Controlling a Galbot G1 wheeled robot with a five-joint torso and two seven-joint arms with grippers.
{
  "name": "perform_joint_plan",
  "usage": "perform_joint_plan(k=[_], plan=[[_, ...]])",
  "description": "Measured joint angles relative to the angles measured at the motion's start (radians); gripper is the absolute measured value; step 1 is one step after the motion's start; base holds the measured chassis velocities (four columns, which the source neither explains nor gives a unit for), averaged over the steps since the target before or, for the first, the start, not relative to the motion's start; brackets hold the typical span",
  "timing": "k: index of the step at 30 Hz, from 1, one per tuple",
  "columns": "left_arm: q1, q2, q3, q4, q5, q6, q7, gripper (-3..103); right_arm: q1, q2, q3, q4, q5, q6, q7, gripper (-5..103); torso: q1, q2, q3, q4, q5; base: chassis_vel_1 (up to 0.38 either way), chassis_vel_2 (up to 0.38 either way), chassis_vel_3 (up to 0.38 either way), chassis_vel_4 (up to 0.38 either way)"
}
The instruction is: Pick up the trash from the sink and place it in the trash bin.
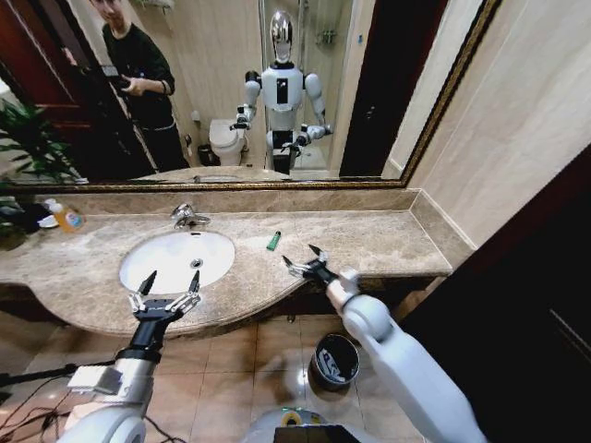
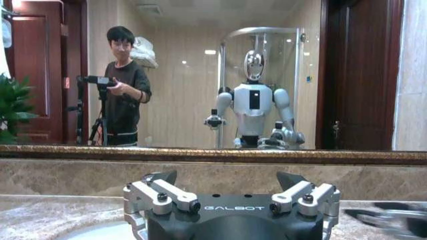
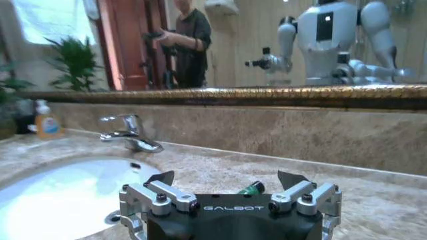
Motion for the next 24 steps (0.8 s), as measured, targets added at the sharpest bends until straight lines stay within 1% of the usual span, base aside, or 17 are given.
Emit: perform_joint_plan(k=[1, 2, 3, 4, 6, 7, 8, 9, 10, 12, 13, 15, 17, 18, 20, 22, 24], plan=[[0.000, 0.000, 0.000, 0.000, 0.000, 0.000, 0.000, 100, 0.000, 0.000, 0.000, 0.000, 0.000, 0.000, 0.000, 100, 0.000, 0.000, 0.000, 0.0000, 0.0000, 0.000, 0.000, 0.000, 0.000], [0.000, 0.000, 0.000, 0.000, 0.000, 0.000, -0.001, 100, 0.047, 0.035, -0.032, -0.049, 0.005, -0.009, 0.031, 100, 0.000, 0.000, 0.000, 0.0000, 0.0000, 0.000, 0.000, 0.000, 0.000], [0.000, 0.000, 0.000, 0.000, 0.000, 0.000, -0.001, 100, 0.080, 0.063, -0.050, -0.088, 0.007, -0.014, 0.046, 100, 0.000, 0.000, 0.000, 0.0000, 0.0000, 0.000, 0.000, 0.000, 0.000], [0.000, 0.000, 0.000, 0.000, 0.000, 0.000, -0.001, 100, 0.080, 0.063, -0.050, -0.088, 0.007, -0.014, 0.046, 100, 0.000, 0.000, 0.000, 0.0000, 0.0000, 0.000, 0.000, 0.000, 0.000], [0.000, 0.000, 0.000, 0.000, 0.000, 0.000, -0.001, 100, 0.150, 0.126, -0.087, -0.175, 0.009, -0.023, 0.080, 100, 0.000, 0.000, 0.000, -0.0001, -0.0002, 0.000, 0.000, 0.000, 0.000], [0.000, 0.000, 0.000, 0.000, 0.000, 0.000, -0.001, 100, 0.150, 0.126, -0.087, -0.175, 0.009, -0.023, 0.080, 100, 0.000, 0.000, 0.000, -0.0001, -0.0002, 0.000, 0.000, 0.000, 0.000], [0.000, 0.000, 0.000, 0.000, 0.000, 0.000, -0.001, 100, 0.169, 0.147, -0.099, -0.200, 0.011, -0.026, 0.097, 100, 0.000, 0.000, 0.000, 0.0000, -0.0004, 0.000, 0.000, 0.000, 0.000], [0.000, 0.000, 0.000, 0.000, 0.000, 0.000, -0.001, 100, 0.207, 0.191, -0.114, -0.253, 0.020, -0.039, 0.138, 100, 0.000, 0.000, 0.000, 0.0000, -0.0002, 0.000, 0.000, 0.000, 0.000], [0.000, 0.000, 0.000, 0.000, 0.000, 0.000, -0.001, 100, 0.226, 0.216, -0.121, -0.286, 0.027, -0.048, 0.164, 100, 0.000, 0.000, 0.000, 0.0001, -0.0003, 0.000, 0.000, 0.000, 0.000], [0.000, 0.000, 0.000, 0.000, 0.000, 0.000, 0.000, 100, 0.238, 0.233, -0.124, -0.309, 0.031, -0.053, 0.181, 100, 0.000, 0.000, 0.000, 0.0001, -0.0004, 0.000, 0.000, 0.000, 0.000], [0.000, 0.000, 0.000, 0.000, 0.000, 0.000, -0.001, 100, 0.260, 0.270, -0.127, -0.368, 0.034, -0.058, 0.219, 100, 0.000, 0.000, 0.000, 0.0001, -0.0004, 0.000, 0.000, 0.000, 0.000], [0.000, 0.000, 0.000, 0.000, 0.000, 0.000, -0.001, 100, 0.280, 0.307, -0.121, -0.439, 0.034, -0.058, 0.257, 100, 0.000, 0.000, 0.000, 0.0001, -0.0004, 0.000, 0.000, 0.000, 0.000], [0.000, 0.000, 0.000, 0.000, 0.000, 0.000, -0.001, 100, 0.283, 0.316, -0.117, -0.457, 0.034, -0.058, 0.264, 100, 0.000, 0.000, 0.000, 0.0001, -0.0002, 0.000, 0.000, 0.000, 0.000], [0.000, 0.000, 0.000, 0.000, 0.000, 0.000, -0.001, 100, 0.295, 0.336, -0.104, -0.508, 0.031, -0.053, 0.281, 100, 0.000, 0.000, 0.000, 0.0000, -0.0002, 0.000, 0.000, 0.000, 0.000], [0.000, 0.000, 0.000, 0.000, 0.000, 0.000, -0.001, 100, 0.296, 0.339, -0.101, -0.517, 0.029, -0.051, 0.284, 100, 0.000, 0.000, 0.000, 0.0000, -0.0001, 0.000, 0.000, 0.000, 0.000], [0.000, 0.000, 0.000, 0.000, 0.000, 0.000, -0.001, 100, 0.305, 0.354, -0.086, -0.565, 0.016, -0.033, 0.297, 100, 0.000, 0.000, 0.000, 0.0000, 0.0002, 0.000, 0.000, 0.000, 0.000], [0.000, 0.000, 0.000, 0.000, 0.000, 0.000, -0.001, 100, 0.307, 0.358, -0.080, -0.579, 0.010, -0.025, 0.300, 102, 0.000, 0.000, 0.000, -0.0001, 0.0002, 0.000, 0.000, 0.000, 0.000]])
